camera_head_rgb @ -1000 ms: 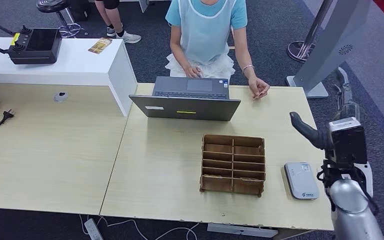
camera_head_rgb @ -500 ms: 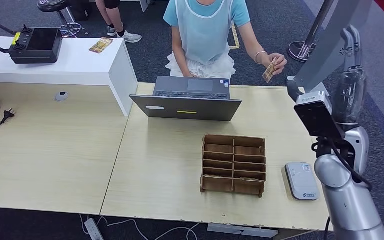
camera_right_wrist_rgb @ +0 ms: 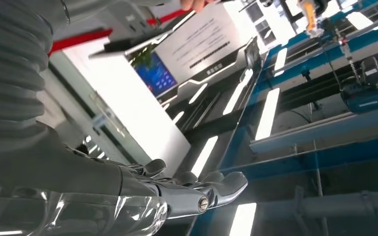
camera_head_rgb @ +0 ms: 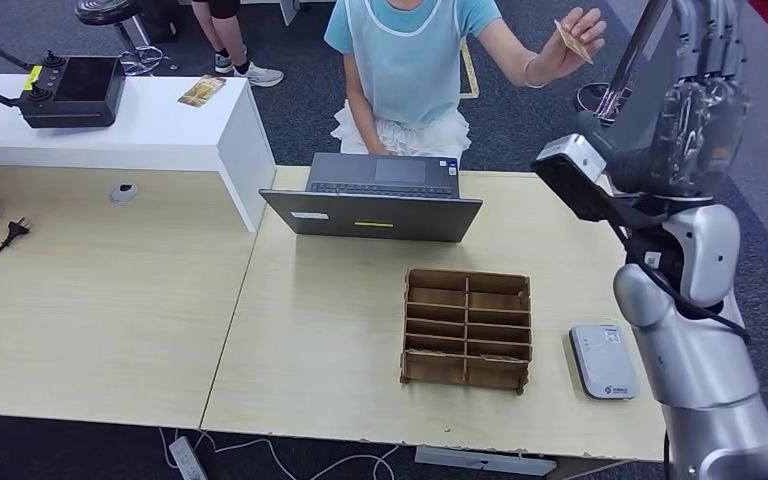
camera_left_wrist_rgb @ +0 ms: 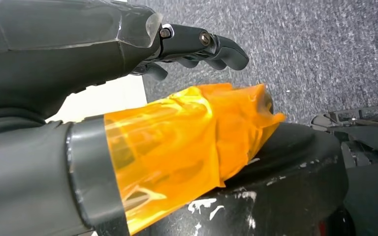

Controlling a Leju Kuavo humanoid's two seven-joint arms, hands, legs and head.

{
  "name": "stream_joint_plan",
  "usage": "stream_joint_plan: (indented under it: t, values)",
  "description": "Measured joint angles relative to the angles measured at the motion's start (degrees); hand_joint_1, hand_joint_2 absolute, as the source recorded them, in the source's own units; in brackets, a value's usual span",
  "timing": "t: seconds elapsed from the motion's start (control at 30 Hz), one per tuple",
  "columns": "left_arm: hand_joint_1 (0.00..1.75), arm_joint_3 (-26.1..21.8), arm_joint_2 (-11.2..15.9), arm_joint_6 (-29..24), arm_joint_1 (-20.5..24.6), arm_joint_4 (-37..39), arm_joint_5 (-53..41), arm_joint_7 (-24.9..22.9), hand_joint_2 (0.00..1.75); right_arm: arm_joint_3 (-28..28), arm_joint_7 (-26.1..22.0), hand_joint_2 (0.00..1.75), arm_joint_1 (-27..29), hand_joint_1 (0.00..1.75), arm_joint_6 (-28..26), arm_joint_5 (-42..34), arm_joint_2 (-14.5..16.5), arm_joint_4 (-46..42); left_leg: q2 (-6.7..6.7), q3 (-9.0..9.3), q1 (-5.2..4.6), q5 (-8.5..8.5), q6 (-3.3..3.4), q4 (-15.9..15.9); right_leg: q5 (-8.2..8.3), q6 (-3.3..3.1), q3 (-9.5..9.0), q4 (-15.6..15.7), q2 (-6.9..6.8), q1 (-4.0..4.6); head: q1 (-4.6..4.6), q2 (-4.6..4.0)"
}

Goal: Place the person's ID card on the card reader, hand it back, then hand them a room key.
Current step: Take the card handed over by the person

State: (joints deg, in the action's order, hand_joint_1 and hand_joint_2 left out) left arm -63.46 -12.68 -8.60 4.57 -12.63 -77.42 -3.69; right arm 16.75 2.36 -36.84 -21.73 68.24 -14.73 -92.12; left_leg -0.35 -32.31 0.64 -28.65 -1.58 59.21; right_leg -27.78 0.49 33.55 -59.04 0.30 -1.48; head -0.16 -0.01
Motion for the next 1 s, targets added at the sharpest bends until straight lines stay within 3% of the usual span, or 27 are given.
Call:
stream_joint_plan:
  t: [0.53,0.73,1.0]
  values:
    - [0.0,2.6,0.5,1.0,0.4,0.0,-1.9,0.0,0.0,7.1,4.8,1.75,-19.3,0.0,7.8,7.8,1.3,24.3,-0.05,-0.04,0.0,0.03,0.02,0.0,0.03,0.03,0.01,0.0,-0.03,0.0,0.01,0.01]
    - [0.0,2.8,0.5,1.3,0.6,0.0,-2.2,0.0,0.0,9.2,5.0,1.75,-23.9,0.0,12.0,8.1,2.3,32.3,-0.08,-0.04,0.0,0.03,0.02,0.0,0.03,0.03,0.01,0.0,-0.05,0.0,0.0,0.01]
    - [0.0,3.2,0.5,1.4,0.6,0.0,-2.2,-0.2,0.0,10.8,4.8,1.75,-27.0,0.0,13.4,7.6,3.5,41.4,-0.08,-0.04,0.0,0.04,0.02,0.0,0.04,0.04,0.01,0.0,-0.05,0.0,0.0,0.01]
